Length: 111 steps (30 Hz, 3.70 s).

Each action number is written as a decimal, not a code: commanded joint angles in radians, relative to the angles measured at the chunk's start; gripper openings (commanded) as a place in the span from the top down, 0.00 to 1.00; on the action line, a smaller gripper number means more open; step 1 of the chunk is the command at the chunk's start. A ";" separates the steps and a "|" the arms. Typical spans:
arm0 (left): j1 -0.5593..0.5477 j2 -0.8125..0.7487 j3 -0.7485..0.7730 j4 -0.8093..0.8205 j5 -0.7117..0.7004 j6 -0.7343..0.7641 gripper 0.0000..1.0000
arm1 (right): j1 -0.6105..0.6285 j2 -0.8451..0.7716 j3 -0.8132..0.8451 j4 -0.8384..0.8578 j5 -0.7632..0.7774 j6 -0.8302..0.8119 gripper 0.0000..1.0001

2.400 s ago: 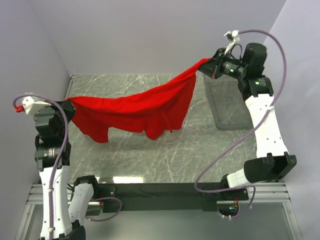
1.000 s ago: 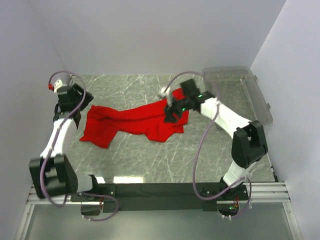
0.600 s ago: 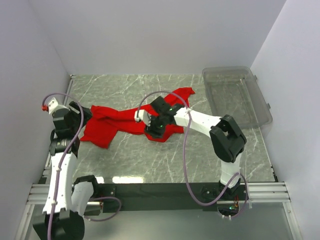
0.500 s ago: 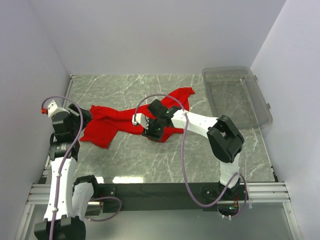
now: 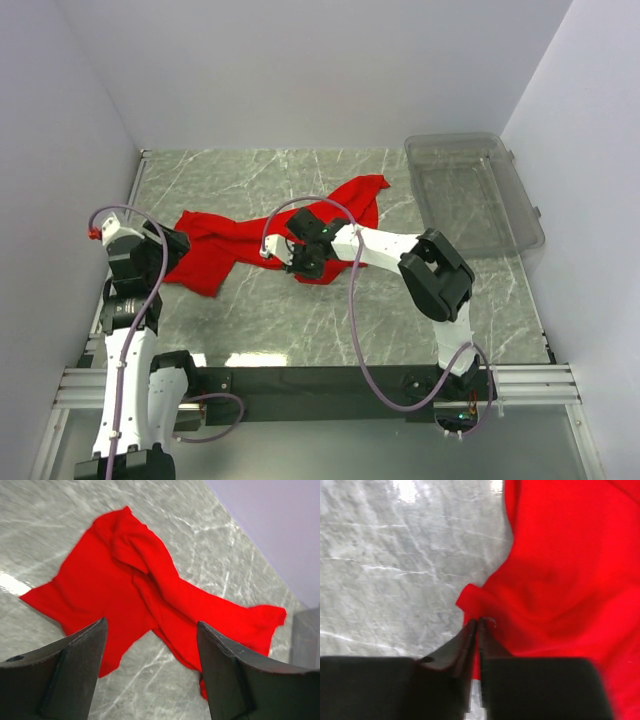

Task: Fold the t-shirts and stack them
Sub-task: Flatten the tshirt out

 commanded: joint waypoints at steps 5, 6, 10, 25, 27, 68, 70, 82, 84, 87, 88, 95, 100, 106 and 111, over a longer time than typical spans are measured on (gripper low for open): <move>0.005 -0.023 -0.058 0.085 0.179 -0.040 0.23 | -0.016 -0.092 0.052 0.031 -0.025 0.038 1.00; 0.005 -0.023 -0.066 0.095 0.197 -0.048 0.23 | -0.025 -0.124 0.063 0.009 -0.046 0.043 1.00; 0.005 -0.029 -0.118 0.144 0.283 -0.088 0.23 | -0.080 -0.190 0.190 -0.040 -0.150 0.104 1.00; -0.005 -0.001 -0.244 0.371 0.422 -0.382 0.21 | -0.169 -0.287 0.381 -0.054 -0.451 0.309 1.00; -0.018 0.006 -0.250 0.386 0.415 -0.430 0.20 | -0.169 -0.289 0.375 -0.051 -0.453 0.313 1.00; -0.402 0.327 -0.201 0.452 0.193 -0.691 0.26 | -0.151 -0.315 0.283 -0.035 -0.457 0.271 1.00; -0.402 0.313 -0.206 0.438 0.190 -0.654 0.27 | -0.151 -0.310 0.281 -0.034 -0.457 0.271 1.00; -0.402 0.043 -0.106 0.245 0.136 0.232 0.26 | -0.157 -0.280 0.327 -0.086 -0.465 0.237 1.00; -0.402 0.003 -0.129 0.312 0.190 0.308 0.25 | -0.161 -0.276 0.333 -0.087 -0.470 0.237 1.00; -0.402 0.011 -0.172 0.377 0.286 0.441 0.26 | -0.164 -0.270 0.349 -0.104 -0.482 0.231 1.00; -0.402 0.019 -0.186 0.386 0.315 0.499 0.23 | -0.167 -0.267 0.353 -0.109 -0.487 0.230 1.00; -0.400 0.068 -0.220 0.487 0.527 0.648 0.22 | -0.169 -0.251 0.379 -0.135 -0.510 0.227 1.00; -0.402 0.126 -0.210 0.478 0.595 0.735 0.24 | -0.171 -0.243 0.398 -0.144 -0.525 0.234 1.00; -0.408 0.213 -0.177 0.437 0.613 0.826 0.28 | -0.186 -0.234 0.418 -0.147 -0.546 0.248 1.00; -0.420 0.258 -0.180 0.518 0.557 0.857 0.30 | -0.197 -0.218 0.441 -0.153 -0.592 0.271 1.00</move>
